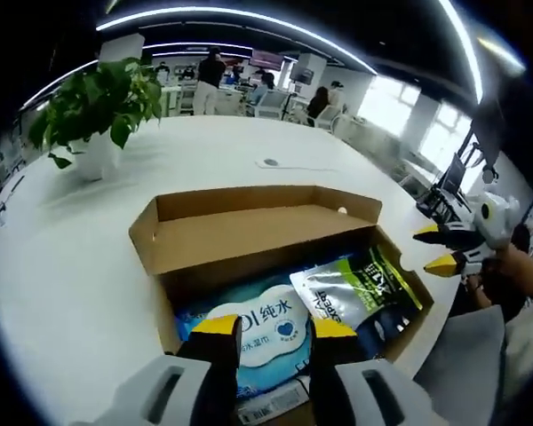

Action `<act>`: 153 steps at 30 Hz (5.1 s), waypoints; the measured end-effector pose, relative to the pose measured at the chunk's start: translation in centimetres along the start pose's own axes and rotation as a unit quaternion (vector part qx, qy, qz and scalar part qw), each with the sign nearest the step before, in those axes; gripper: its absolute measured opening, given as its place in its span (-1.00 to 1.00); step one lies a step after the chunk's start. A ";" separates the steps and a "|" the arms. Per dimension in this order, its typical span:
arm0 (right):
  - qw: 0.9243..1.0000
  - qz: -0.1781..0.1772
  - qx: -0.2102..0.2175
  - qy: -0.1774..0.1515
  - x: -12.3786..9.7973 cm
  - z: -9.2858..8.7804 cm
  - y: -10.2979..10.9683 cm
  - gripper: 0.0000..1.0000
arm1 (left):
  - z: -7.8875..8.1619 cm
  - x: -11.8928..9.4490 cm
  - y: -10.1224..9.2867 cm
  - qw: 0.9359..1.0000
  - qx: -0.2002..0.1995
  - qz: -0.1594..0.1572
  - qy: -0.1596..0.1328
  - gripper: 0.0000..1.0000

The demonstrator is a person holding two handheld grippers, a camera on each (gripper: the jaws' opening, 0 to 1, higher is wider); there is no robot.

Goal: Operate the shoe box by opening the lid, removing the specified soft item, and placing it in the target area until the item is outside and the box remains undamaged.

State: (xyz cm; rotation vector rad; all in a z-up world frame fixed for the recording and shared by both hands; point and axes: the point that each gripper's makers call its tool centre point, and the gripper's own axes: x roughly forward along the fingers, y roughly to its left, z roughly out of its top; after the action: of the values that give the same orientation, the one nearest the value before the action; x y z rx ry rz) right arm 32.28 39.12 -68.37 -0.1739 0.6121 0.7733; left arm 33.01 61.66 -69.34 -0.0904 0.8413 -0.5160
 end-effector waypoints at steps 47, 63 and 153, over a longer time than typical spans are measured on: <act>0.999 0.044 0.004 -0.018 1.0 0.4 4.5 -0.10 | -3.5 1.4 -4.1 0.995 -0.052 -0.065 0.062 -1.00; 0.997 0.071 0.005 -0.006 3.4 1.0 6.7 -0.18 | -3.7 0.0 -2.1 0.997 -0.047 -0.033 0.050 -1.00; 0.980 0.004 0.194 0.044 -2.5 0.1 -0.4 -1.00 | 1.4 3.5 -12.4 0.996 0.030 -0.075 0.046 -1.00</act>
State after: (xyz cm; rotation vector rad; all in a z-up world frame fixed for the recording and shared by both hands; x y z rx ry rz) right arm 31.21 37.37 -66.85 0.1546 0.8354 0.6429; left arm 31.01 48.98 -67.37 -0.0756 0.9122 -0.6908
